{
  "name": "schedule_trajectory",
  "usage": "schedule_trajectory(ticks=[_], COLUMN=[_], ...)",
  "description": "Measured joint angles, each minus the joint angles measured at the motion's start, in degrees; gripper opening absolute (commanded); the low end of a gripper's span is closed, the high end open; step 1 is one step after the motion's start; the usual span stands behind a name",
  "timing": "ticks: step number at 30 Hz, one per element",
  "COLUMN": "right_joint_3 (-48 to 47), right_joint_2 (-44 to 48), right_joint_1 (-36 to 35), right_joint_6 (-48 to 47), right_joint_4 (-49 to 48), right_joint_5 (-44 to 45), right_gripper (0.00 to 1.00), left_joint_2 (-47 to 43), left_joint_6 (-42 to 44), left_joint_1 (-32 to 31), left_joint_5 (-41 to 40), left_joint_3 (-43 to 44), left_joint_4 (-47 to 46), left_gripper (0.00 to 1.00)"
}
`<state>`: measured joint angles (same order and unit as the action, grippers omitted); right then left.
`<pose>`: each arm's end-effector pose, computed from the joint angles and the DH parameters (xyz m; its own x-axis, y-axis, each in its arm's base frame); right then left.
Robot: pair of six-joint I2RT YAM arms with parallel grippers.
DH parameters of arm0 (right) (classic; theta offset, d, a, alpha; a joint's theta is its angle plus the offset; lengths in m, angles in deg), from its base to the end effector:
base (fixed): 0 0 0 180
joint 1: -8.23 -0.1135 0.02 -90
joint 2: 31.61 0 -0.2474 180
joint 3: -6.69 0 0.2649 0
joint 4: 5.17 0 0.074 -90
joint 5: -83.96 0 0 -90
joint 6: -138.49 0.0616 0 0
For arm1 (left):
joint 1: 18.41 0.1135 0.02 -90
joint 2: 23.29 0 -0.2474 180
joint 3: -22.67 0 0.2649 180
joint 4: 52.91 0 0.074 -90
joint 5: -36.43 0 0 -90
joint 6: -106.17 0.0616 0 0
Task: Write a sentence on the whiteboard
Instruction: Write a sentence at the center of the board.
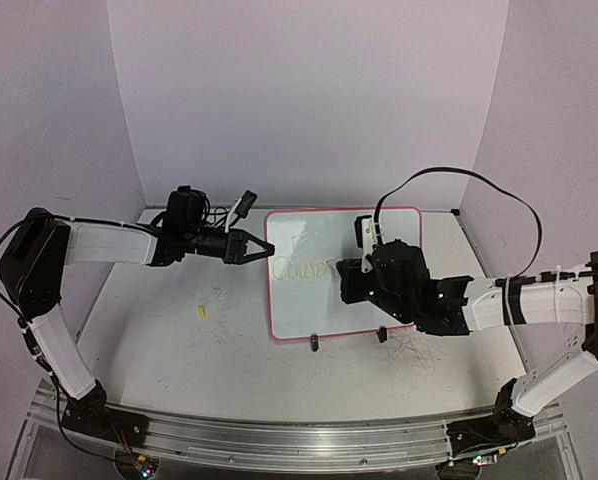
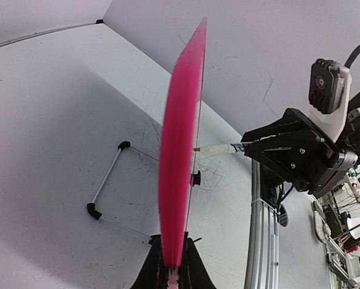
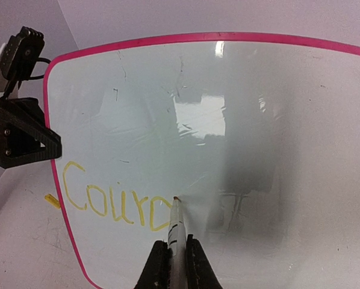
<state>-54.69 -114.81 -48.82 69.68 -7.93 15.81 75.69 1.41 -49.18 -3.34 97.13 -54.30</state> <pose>0.2154 0.2901 0.2179 -0.3780 0.0337 -0.9252 -0.4836 0.8450 0.2283 0.3228 -0.2473 0.2034 -0.5645 0.1464 -0.8123 0.8178 0.2330 -0.5263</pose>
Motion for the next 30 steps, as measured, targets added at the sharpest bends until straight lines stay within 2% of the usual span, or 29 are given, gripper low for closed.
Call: schedule_trajectory(ticks=[25, 30], right_joint_3=[3.15, 3.19], right_joint_2=[1.46, 4.12], right_joint_1=[-0.18, -0.07], right_joint_6=[2.34, 1.21], right_joint_4=[1.04, 1.43], right_joint_5=[-2.07, -3.78], right_gripper=[0.0, 0.0], left_joint_2=[0.0, 0.0], left_joint_6=[0.02, 0.04], left_joint_1=[0.0, 0.0], left_joint_5=[-0.02, -0.01], left_joint_3=[0.0, 0.0], left_joint_4=[0.02, 0.02], left_gripper=[0.0, 0.0])
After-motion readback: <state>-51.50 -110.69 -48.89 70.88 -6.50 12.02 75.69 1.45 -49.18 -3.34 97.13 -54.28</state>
